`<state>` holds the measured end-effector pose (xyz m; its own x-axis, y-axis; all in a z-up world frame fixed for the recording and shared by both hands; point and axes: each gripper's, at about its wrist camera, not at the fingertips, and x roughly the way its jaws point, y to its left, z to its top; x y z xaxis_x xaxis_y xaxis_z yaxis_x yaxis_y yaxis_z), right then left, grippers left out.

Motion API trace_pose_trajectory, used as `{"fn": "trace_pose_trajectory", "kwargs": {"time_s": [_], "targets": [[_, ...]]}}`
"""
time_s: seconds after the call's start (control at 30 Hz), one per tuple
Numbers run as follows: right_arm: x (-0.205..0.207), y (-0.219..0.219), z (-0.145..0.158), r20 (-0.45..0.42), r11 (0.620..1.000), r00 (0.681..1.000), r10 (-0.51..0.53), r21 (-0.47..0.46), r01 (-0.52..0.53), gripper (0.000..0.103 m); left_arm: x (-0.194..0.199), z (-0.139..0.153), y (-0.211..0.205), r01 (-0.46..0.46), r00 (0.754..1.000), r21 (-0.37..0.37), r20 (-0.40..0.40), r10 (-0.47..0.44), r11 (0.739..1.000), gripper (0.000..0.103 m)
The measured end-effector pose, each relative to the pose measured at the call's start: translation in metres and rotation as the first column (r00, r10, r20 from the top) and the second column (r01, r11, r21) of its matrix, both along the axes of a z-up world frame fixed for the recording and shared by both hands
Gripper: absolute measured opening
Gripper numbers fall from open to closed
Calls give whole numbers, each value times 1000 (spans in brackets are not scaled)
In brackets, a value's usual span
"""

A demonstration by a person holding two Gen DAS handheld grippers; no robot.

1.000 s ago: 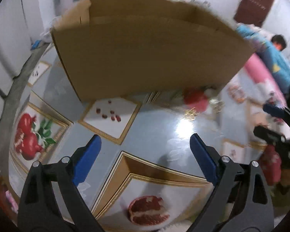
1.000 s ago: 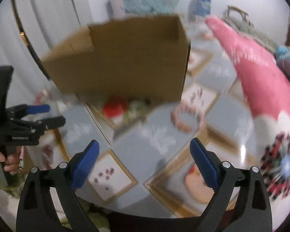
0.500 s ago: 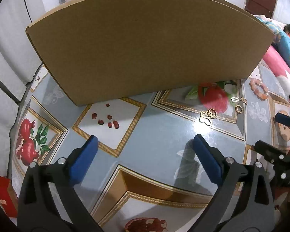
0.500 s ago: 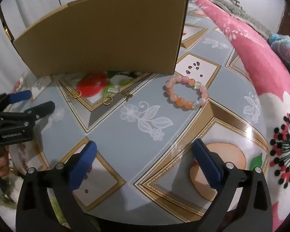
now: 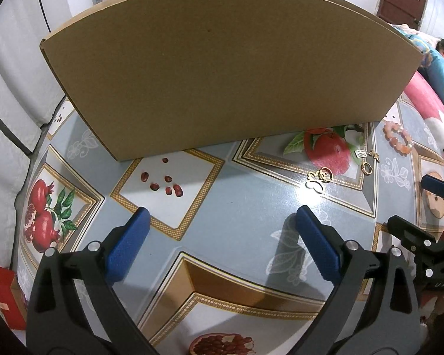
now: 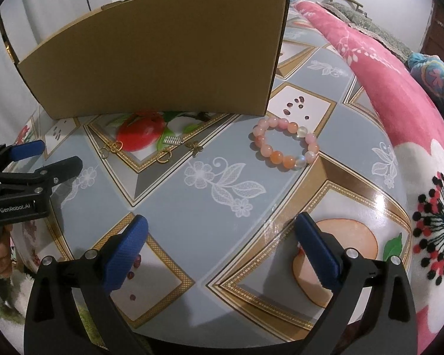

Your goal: Organize jewelry

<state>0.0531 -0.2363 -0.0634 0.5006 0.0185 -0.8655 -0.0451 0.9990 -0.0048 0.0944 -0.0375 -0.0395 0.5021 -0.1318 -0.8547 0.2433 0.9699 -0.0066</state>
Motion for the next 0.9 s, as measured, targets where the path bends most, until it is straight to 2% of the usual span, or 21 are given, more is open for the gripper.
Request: {"fn": "trace_pose_trajectory", "kwargs": {"time_s": [0.9], "targets": [[2,-1,-1,-5,1000,1000,-8,1,8,97,-2,-3,0,0,1000,-1,2,0,1000,95]]}}
